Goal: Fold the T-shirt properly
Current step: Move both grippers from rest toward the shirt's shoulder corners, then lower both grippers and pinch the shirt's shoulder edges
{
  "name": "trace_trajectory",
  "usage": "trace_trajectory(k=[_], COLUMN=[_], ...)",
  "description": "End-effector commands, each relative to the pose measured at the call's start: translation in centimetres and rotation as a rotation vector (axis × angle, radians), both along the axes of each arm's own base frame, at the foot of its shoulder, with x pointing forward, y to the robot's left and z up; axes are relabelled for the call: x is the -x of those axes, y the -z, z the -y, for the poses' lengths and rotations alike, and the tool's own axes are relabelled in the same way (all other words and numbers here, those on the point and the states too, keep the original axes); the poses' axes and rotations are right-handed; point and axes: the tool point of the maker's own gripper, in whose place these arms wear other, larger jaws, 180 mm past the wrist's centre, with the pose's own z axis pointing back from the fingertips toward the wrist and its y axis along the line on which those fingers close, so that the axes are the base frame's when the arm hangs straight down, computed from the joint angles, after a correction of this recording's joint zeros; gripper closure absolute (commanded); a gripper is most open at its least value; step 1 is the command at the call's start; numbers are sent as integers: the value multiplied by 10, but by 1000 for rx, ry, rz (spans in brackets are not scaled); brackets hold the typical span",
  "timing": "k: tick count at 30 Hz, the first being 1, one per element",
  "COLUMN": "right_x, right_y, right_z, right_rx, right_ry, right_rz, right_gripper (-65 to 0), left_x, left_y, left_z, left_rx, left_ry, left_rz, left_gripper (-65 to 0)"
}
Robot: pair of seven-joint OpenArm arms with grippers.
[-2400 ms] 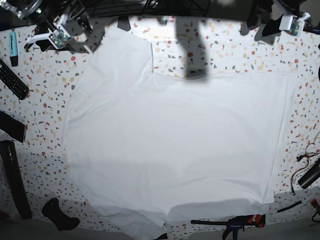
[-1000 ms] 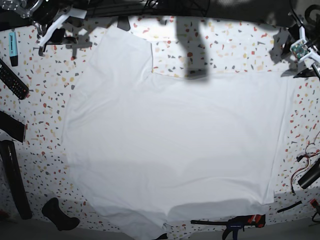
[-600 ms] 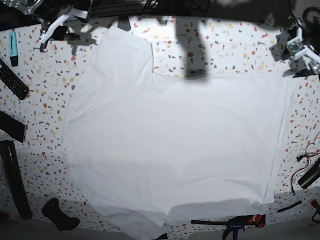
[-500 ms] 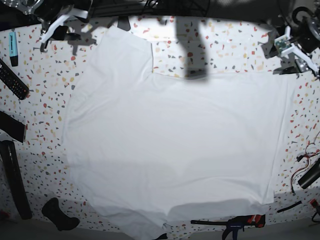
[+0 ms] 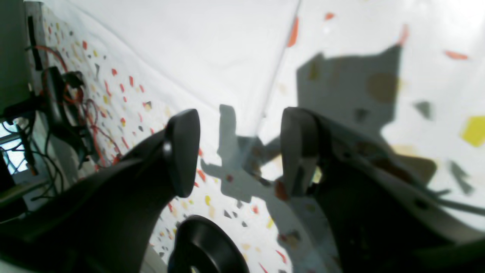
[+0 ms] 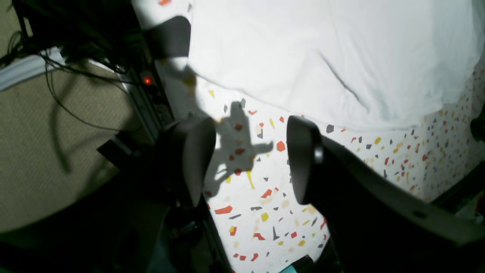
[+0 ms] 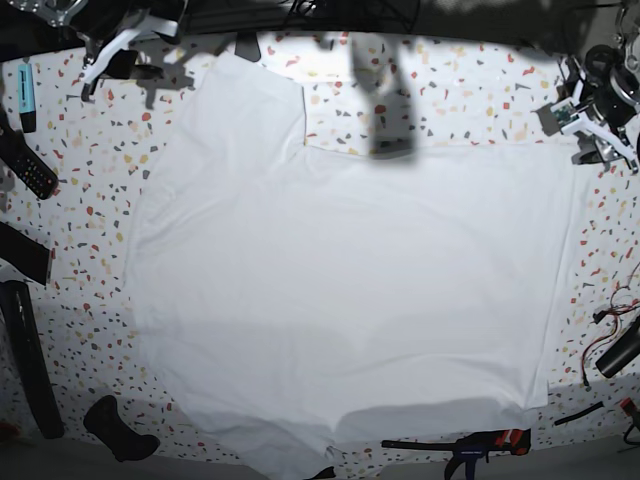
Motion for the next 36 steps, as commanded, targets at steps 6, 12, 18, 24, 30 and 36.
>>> trace_trajectory(k=[6,12,18,24,30,36], right_x=[2,2,5,8,-11,-12], right_y=[-4,-4,-7,-4,-1,29], right_z=[-5,-6,-17,-27,-41,-50], right_rx=[-15,-23,-112,-139,-84,-2], right_ry=[-20,-18,7,-8,-62,-112], right_rz=[-3,-5,-35,-49,53,41], right_gripper=[-343,-343,-343,-345,-344,-344], left_x=[-15,-9,-8,-8,-8,-8], left_y=[-8,2,6,6,6,6], left_z=[-13,-9,-2,-3,-3,-1], left_rx=[-15,9,34,31,32,58], left_ry=[-7,-24,-38,-41,-41,-55], left_rz=[44,29,30,29,29,29], left_gripper=[-330,-293,-2,0,0,0])
